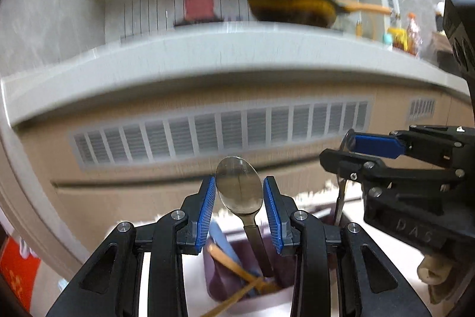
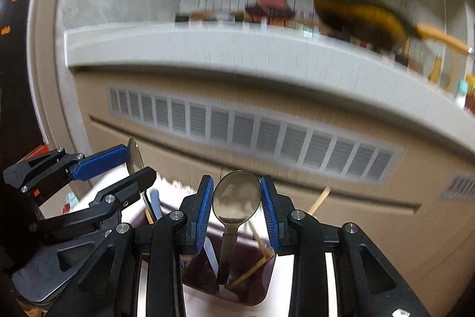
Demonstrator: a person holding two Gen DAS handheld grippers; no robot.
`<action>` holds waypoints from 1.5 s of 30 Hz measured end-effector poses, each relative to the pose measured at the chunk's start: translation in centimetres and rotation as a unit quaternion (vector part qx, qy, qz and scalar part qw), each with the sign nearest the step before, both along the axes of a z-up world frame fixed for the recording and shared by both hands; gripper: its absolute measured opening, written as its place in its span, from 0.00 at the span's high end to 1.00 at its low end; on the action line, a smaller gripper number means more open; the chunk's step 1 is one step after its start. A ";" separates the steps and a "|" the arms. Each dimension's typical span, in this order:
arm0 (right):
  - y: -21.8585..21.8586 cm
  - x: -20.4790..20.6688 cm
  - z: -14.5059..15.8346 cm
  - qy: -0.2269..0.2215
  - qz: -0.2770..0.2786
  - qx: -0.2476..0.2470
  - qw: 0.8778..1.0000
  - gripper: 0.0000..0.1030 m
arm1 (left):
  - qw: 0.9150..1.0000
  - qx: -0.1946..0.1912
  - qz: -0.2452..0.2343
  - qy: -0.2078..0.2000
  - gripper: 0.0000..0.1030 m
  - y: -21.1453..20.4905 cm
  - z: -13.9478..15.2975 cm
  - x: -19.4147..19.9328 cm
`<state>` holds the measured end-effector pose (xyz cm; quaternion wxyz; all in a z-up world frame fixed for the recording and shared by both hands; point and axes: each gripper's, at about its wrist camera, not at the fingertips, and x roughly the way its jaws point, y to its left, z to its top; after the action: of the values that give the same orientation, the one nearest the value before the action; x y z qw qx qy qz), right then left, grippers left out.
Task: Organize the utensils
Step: 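Lower both spoons into the caddy and open both grippers, then grasp the white-handled spoon by its ball end with the left gripper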
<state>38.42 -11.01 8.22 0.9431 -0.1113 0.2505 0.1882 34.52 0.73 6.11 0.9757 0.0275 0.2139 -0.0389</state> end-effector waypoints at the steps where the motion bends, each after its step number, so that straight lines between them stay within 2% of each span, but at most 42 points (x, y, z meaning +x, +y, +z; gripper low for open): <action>1: 0.0 0.3 -0.6 0.011 -0.001 -0.001 1.000 0.70 | 1.000 -0.004 0.000 0.015 0.67 0.1 -1.0 0.4; 6: -0.2 1.8 -3.5 0.064 -0.007 -0.006 0.998 0.70 | 0.998 -0.022 0.005 0.062 0.66 0.4 -4.1 1.8; 8: -0.3 2.1 -4.3 0.084 -0.006 -0.005 0.996 0.68 | 0.998 -0.024 0.007 0.061 0.61 0.6 -4.1 1.7; 9: -0.5 2.1 -4.6 0.089 -0.005 -0.004 0.996 0.66 | 0.997 -0.034 0.004 0.064 0.55 0.8 -4.1 1.7; 10: -0.7 1.9 -4.7 0.088 -0.004 -0.002 0.996 0.59 | 0.997 -0.043 0.005 0.064 0.51 1.1 -4.1 1.5; 11: -1.0 1.6 -4.6 0.082 -0.004 0.000 0.997 0.49 | 0.997 -0.046 0.008 0.060 0.51 1.3 -3.8 1.1; 13: -1.6 0.5 -3.9 0.060 -0.005 0.008 0.998 0.38 | 0.998 -0.047 0.017 0.046 0.51 1.6 -3.1 -0.1; 16: -2.6 -1.5 -2.3 0.020 -0.005 0.017 1.000 0.34 | 0.998 -0.053 0.028 0.027 0.49 2.1 -1.9 -1.7; 20: -4.5 -4.1 -0.6 -0.023 -0.017 0.022 0.999 0.19 | 0.998 -0.056 0.027 0.017 0.42 1.7 -1.2 -4.2; 23: -6.1 -5.5 -0.2 -0.037 -0.031 0.020 0.999 0.15 | 0.998 -0.050 0.005 0.024 0.38 0.3 -1.5 -6.2; 27: -8.5 -7.3 -1.7 -0.034 -0.056 0.007 0.998 0.09 | 0.995 -0.048 -0.047 0.071 0.37 -2.4 -3.5 -8.0; 30: -10.0 -8.7 -3.7 -0.022 -0.074 -0.011 0.997 0.08 | 0.988 -0.042 -0.087 0.123 0.37 -4.9 -5.9 -8.8; 34: -12.5 -10.7 -6.9 0.000 -0.093 -0.027 0.995 0.07 | 0.972 -0.024 -0.132 0.191 0.37 -8.6 -9.5 -9.9; 39: -15.2 -12.1 -10.0 0.028 -0.114 -0.036 0.993 0.06 | 0.956 -0.004 -0.161 0.245 0.37 -12.2 -12.3 -10.5; 42: -17.3 -12.5 -11.4 0.038 -0.144 -0.032 0.988 0.06 | 0.946 -0.008 -0.180 0.271 0.37 -13.9 -13.2 -10.4; 44: -18.6 -12.9 -11.8 0.046 -0.157 -0.016 0.986 0.06 | 0.937 -0.012 -0.197 0.289 0.42 -15.0 -13.7 -10.3; 45: -19.2 -13.2 -12.1 0.050 -0.161 -0.007 0.986 0.06 | 0.932 -0.012 -0.200 0.302 0.50 -15.4 -14.1 -10.1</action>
<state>25.21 -30.25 -3.87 0.9467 -0.0666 0.3131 0.0371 24.38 -14.67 -7.96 0.8377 0.0445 0.4876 -0.2419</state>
